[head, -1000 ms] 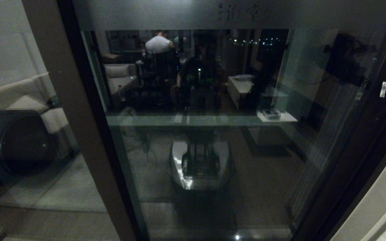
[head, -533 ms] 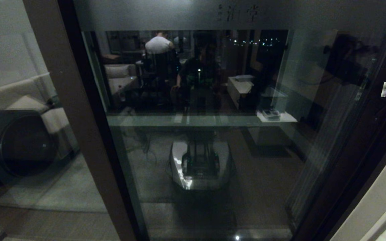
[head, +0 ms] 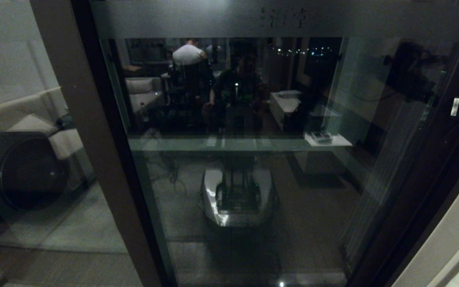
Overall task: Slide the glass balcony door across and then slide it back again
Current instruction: Close the slid door
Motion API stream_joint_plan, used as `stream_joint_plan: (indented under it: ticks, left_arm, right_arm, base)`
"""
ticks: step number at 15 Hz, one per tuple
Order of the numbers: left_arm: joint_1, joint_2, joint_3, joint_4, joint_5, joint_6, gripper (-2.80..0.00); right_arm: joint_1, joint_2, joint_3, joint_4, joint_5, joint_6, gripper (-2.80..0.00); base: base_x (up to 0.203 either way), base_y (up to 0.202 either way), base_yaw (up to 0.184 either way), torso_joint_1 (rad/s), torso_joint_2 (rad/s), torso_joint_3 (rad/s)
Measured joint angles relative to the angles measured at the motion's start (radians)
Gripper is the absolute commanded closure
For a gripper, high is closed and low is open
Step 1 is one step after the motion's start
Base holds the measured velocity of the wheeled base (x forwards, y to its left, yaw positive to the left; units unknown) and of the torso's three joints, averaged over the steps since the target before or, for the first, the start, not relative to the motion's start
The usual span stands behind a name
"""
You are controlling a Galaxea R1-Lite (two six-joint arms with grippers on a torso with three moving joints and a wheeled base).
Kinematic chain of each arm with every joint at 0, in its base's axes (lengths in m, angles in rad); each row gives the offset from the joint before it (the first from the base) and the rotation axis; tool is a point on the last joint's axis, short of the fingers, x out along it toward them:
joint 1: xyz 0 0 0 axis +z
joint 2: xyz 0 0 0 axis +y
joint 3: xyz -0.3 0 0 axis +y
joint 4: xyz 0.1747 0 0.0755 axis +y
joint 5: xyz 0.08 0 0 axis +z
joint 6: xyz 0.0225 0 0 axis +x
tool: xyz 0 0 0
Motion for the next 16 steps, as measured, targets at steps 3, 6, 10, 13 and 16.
stream_joint_plan:
  ticks: [3, 6, 10, 13, 16]
  left_arm:
    - [0.000, 0.000, 0.000, 0.000, 0.000, 0.000, 0.00]
    - [0.000, 0.000, 0.000, 0.000, 0.000, 0.000, 0.00]
    - [0.000, 0.000, 0.000, 0.000, 0.000, 0.000, 0.00]
    - [0.000, 0.000, 0.000, 0.000, 0.000, 0.000, 0.00]
    - [0.000, 0.000, 0.000, 0.000, 0.000, 0.000, 0.00]
  right_arm:
    - [-0.002, 0.003, -0.001, -0.002, 0.000, 0.000, 0.00]
    - [-0.006, 0.004, -0.002, -0.005, -0.005, 0.000, 0.00]
    - [-0.012, 0.005, -0.004, -0.008, -0.009, -0.001, 0.00]
    - [-0.015, 0.005, -0.003, -0.012, -0.011, -0.001, 0.00]
    - [-0.017, 0.006, -0.002, -0.015, -0.011, -0.001, 0.00]
  base:
    - [0.000, 0.000, 0.000, 0.000, 0.00, 0.000]
    - [0.000, 0.000, 0.000, 0.000, 0.00, 0.000]
    - [0.000, 0.000, 0.000, 0.000, 0.00, 0.000]
    - [0.000, 0.000, 0.000, 0.000, 0.00, 0.000]
    - [0.000, 0.000, 0.000, 0.000, 0.00, 0.000]
